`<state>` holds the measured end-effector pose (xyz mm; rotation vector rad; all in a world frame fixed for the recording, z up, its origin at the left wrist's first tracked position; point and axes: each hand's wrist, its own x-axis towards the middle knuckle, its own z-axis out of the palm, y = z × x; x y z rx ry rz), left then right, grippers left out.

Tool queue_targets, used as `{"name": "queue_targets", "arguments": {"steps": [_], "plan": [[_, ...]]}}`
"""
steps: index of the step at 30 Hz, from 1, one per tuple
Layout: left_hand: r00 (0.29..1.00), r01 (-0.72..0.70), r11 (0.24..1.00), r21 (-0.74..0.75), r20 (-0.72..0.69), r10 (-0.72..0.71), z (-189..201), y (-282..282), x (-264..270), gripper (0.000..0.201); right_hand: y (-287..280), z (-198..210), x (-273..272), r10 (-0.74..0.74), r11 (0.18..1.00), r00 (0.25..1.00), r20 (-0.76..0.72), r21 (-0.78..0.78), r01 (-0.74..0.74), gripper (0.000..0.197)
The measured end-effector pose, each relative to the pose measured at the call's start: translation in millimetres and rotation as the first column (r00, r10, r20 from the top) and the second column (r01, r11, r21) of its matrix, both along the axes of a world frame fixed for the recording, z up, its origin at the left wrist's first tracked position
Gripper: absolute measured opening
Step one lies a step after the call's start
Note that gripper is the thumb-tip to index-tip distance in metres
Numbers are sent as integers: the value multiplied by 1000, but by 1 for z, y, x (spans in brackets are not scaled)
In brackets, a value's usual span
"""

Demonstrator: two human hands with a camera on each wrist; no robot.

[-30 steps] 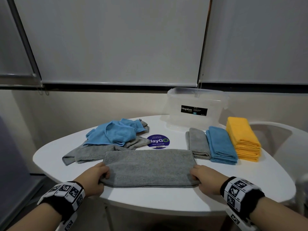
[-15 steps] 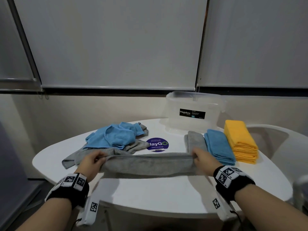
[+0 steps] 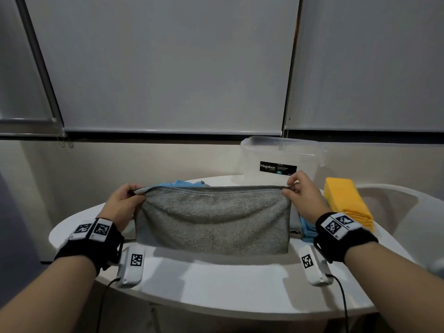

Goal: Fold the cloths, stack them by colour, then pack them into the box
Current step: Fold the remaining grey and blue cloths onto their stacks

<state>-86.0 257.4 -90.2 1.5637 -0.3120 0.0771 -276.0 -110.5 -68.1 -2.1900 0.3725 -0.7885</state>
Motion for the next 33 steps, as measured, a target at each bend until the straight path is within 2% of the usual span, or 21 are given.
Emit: {"name": "queue_targets", "arguments": {"steps": [5,10,14,19,21,24,30,33], "plan": [[997,-11,1000,-27,75,13,2,0,5,19,-4,3,0,8,999,999,34,-45,-6,23],[997,-27,999,-45,69,30,4,0,9,20,-9,4,0,79,993,997,19,-91,-77,36],[996,-39,999,2,84,39,8,-4,9,29,-10,4,2,87,992,996,-5,-89,-87,39],[993,17,977,214,114,-43,6,-2,10,32,-16,2,6,67,995,997,-36,-71,-70,20],[994,20,968,249,99,-46,5,-1,11,31,-17,1,6,60,992,996,-65,-104,-66,18],[997,16,969,248,68,-34,3,-1,10,29,-17,1,6,56,986,992,-115,-153,-73,18],[999,-31,992,119,12,29,2,1,11,26,-15,4,8,13,967,980,-197,-248,-63,11],[1000,-21,992,125,19,19,7,5,10,23,-16,7,8,-21,960,976,-216,-276,-40,8]]}}
